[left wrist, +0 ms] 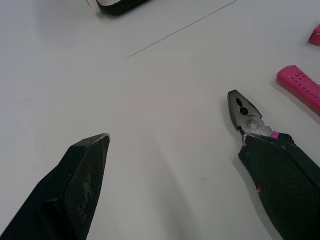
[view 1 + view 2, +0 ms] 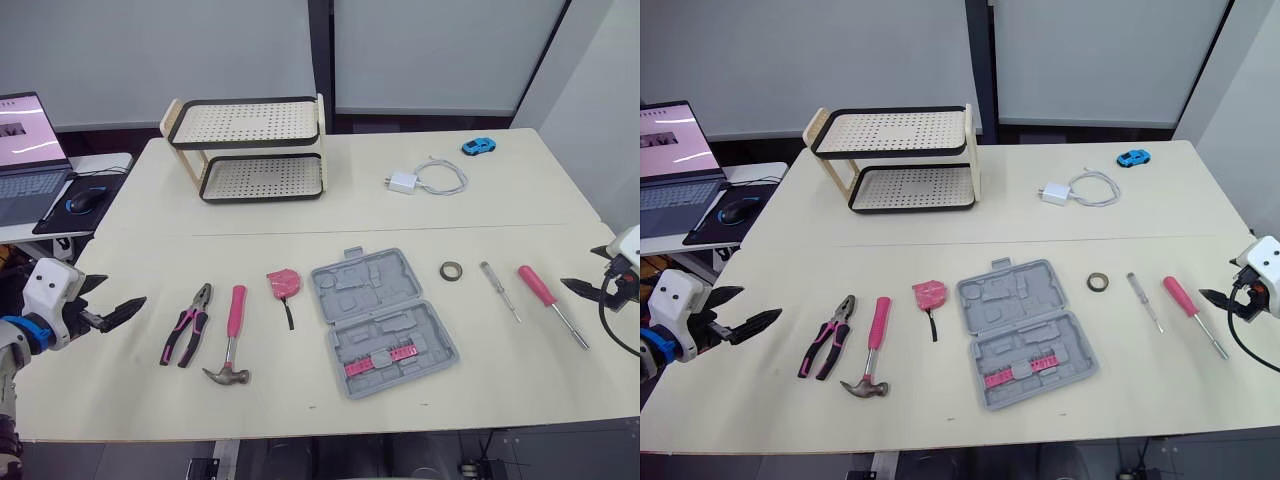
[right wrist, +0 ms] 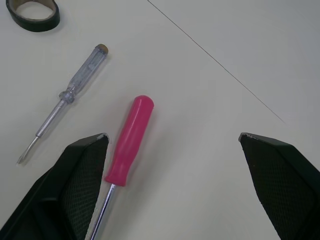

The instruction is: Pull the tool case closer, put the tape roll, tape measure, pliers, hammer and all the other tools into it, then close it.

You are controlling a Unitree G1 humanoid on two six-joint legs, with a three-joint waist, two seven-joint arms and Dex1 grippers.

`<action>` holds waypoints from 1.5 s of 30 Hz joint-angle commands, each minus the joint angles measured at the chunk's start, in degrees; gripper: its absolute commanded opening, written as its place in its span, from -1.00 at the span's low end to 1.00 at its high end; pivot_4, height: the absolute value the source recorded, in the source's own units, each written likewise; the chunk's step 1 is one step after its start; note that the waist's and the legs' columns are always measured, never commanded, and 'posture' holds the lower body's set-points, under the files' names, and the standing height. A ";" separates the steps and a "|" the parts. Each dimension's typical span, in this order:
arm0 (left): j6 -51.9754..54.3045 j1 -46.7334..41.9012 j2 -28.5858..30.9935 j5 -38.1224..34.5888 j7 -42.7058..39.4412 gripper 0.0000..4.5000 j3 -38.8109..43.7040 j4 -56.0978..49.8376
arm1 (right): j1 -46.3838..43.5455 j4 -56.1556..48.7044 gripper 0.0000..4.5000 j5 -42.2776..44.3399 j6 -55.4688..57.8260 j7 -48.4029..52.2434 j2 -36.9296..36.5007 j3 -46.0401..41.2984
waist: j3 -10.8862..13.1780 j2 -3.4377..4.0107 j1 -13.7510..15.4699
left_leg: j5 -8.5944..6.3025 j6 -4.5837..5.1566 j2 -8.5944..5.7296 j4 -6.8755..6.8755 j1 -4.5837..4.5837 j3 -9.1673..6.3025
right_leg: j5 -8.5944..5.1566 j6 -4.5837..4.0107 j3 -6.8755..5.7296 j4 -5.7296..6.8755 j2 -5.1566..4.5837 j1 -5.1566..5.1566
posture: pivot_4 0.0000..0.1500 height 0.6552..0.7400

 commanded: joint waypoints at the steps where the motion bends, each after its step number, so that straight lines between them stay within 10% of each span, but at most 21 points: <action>1: 3.11 3.53 1.04 -3.61 -2.79 0.62 2.08 -9.94 | 3.16 -11.70 0.83 3.43 3.36 2.97 0.73 -0.59 | 0.00 0.00 0.02 | 0.00 0.00 0.00 0.00 0.00 0.00 | 0.00 0.00 0.00 0.00 0.00 0.00 | 1.00 1.00; 13: 18.89 7.76 -5.31 -3.14 2.23 -1.00 -14.56 -44.58 | 8.85 -38.91 -0.99 0.00 12.34 1.23 5.88 8.04 | 0.00 0.01 0.88 | -0.01 0.00 0.02 0.09 -0.01 0.00 | 0.01 -0.01 0.03 0.00 0.02 0.08 | 1.00 1.00; 45: 18.86 -5.65 -25.38 12.48 11.74 -1.00 -39.52 -31.99 | -9.49 -15.91 -0.99 -16.41 2.48 -0.86 18.88 25.65 | 0.00 -0.04 1.30 | 0.10 -0.19 -0.03 0.13 0.01 -0.04 | 0.02 -0.02 -0.02 -0.06 0.03 0.13 | 1.00 1.00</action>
